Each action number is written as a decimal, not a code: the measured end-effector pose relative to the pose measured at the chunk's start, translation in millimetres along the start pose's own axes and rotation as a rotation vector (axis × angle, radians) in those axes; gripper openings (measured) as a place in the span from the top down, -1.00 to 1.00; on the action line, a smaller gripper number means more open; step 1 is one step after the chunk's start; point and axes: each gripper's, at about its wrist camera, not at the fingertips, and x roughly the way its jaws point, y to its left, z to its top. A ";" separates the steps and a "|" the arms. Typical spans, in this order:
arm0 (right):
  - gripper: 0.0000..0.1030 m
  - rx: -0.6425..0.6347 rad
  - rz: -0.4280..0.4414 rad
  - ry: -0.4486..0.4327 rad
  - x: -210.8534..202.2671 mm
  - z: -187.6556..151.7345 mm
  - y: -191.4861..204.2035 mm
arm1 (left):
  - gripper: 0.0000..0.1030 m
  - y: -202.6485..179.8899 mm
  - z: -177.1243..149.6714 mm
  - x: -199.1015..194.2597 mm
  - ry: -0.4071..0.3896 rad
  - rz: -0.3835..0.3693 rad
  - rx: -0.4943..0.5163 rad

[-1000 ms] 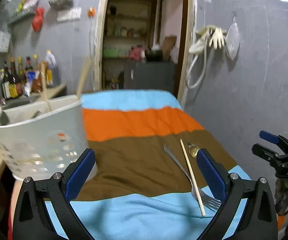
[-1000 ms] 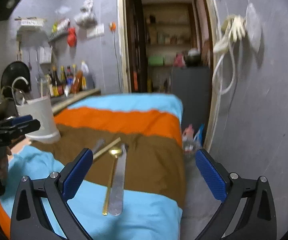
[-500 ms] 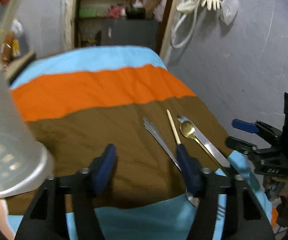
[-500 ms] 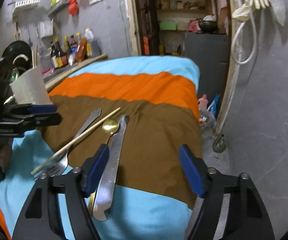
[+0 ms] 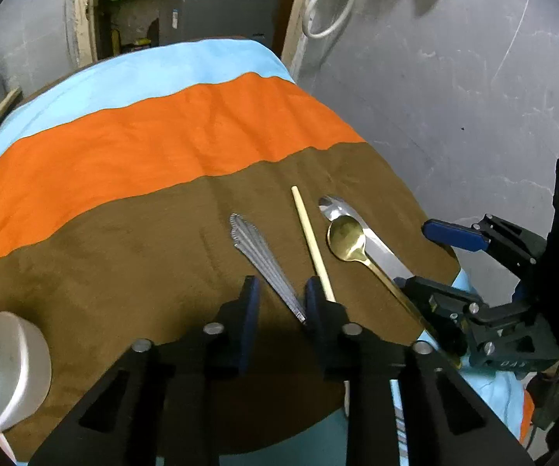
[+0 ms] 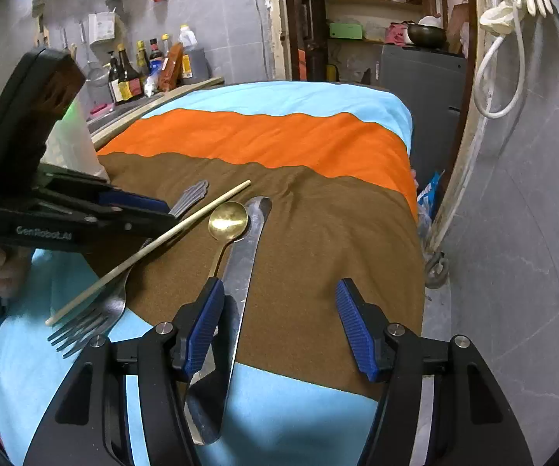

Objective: Organize utensils
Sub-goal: 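Close the right tool on the silver knife while the left tool closes on the fork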

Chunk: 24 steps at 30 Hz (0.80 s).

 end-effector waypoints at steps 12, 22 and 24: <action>-0.11 -0.095 -0.059 0.052 15.5 10.1 14.8 | 0.76 0.8 10.3 11.0 0.005 -0.035 -0.034; 0.71 -0.072 -0.100 0.039 9.7 4.0 12.9 | 0.77 -4.1 6.7 7.5 0.000 -0.001 0.013; 0.71 -0.065 -0.109 0.037 8.9 3.5 11.3 | 0.77 -3.9 4.0 4.9 0.005 0.011 0.025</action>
